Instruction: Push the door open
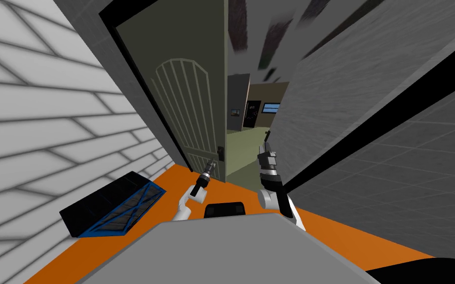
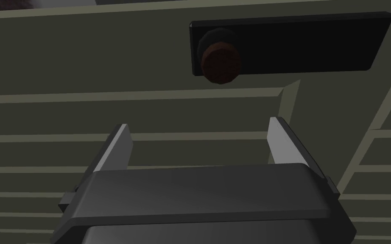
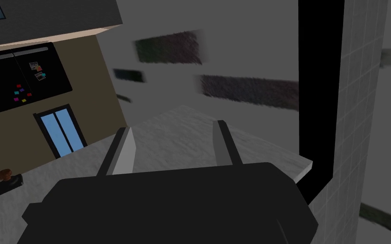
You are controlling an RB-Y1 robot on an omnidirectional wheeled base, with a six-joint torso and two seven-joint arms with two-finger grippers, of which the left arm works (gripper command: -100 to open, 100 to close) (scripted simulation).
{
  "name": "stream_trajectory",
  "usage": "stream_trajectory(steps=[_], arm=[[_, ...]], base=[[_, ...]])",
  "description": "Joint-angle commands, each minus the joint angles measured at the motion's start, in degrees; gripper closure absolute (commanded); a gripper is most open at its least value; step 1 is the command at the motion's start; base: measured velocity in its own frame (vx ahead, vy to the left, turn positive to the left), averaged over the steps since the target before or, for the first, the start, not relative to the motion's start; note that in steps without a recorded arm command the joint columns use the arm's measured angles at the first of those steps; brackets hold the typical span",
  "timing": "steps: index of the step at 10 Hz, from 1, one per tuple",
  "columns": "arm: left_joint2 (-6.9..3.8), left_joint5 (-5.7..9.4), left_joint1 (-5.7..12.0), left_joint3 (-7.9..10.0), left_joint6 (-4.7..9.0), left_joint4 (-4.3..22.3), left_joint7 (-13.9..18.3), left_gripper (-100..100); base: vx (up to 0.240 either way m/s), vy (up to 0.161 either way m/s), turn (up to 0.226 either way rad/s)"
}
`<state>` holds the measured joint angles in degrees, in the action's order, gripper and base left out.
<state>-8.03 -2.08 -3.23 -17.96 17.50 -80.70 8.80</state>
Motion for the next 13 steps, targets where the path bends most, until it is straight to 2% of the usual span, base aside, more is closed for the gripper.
stream_trajectory(steps=[1,2,3,4,10,12,13], arm=[[-0.01,-0.04,0.94,-0.58,-0.77,1.7,0.2,-100],[-0.04,-0.06,1.30,-0.85,-1.03,2.5,0.3,-100],[0.09,-0.08,1.08,-0.66,-0.80,2.0,0.2,-100],[0.39,-0.03,1.60,-0.31,-0.66,2.9,0.1,-100],[1.42,0.12,3.13,0.93,0.02,5.5,-0.4,-100],[1.46,0.13,3.18,0.96,0.04,5.6,-0.4,-100],[1.46,0.13,3.18,0.96,0.04,5.6,-0.4,100]], base=[[0.075,0.090,-0.096],[0.063,0.091,-0.066],[0.025,0.042,-0.013],[0.100,-0.019,-0.043],[0.195,-0.061,-0.029],[0.124,-0.019,-0.010],[-0.007,0.001,0.006]])
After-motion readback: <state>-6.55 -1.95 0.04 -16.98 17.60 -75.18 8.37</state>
